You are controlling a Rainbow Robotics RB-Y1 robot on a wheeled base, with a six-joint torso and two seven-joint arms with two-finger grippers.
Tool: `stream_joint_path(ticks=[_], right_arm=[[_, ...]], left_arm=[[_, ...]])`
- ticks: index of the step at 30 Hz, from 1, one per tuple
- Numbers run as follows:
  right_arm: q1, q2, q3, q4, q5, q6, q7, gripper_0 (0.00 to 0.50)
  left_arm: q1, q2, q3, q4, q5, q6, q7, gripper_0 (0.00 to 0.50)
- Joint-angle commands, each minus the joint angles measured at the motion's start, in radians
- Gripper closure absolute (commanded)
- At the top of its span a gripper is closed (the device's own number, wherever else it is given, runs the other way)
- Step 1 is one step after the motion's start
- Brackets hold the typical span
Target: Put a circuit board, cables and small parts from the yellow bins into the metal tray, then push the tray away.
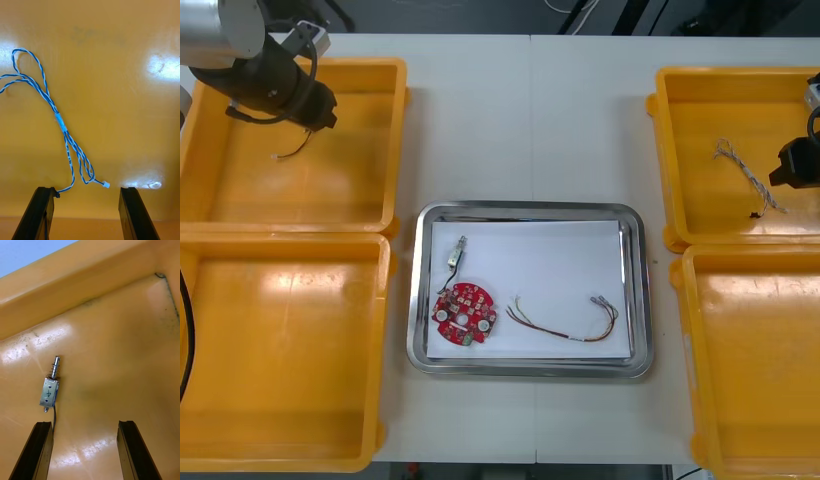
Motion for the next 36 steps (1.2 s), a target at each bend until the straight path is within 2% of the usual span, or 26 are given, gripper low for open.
stream_joint_path(ticks=[1,7,18,29,36], right_arm=[[-0.139,-0.04,0.02,0.12,-0.021,-0.009,0.156,0.0],[-0.229,-0.031,0.109,0.225,-0.025,-0.066,0.233,0.0],[-0.252,-0.015,0.304,0.32,-0.032,-0.25,0.26,0.0],[-0.255,0.018,0.302,0.4,-0.062,-0.311,0.264,0.0],[-0.255,0.028,0.302,0.401,-0.075,-0.33,0.257,0.0]], left_arm=[[-0.081,-0.02,0.033,0.084,-0.026,-0.08,-0.162,0.0],[-0.104,-0.034,0.032,0.2,-0.032,-0.192,-0.207,0.0],[-0.105,-0.057,0.03,0.258,-0.039,-0.297,-0.215,0.0],[-0.104,-0.063,0.007,0.291,-0.05,-0.346,-0.221,0.0],[-0.101,-0.069,0.007,0.315,-0.055,-0.376,-0.224,0.0]])
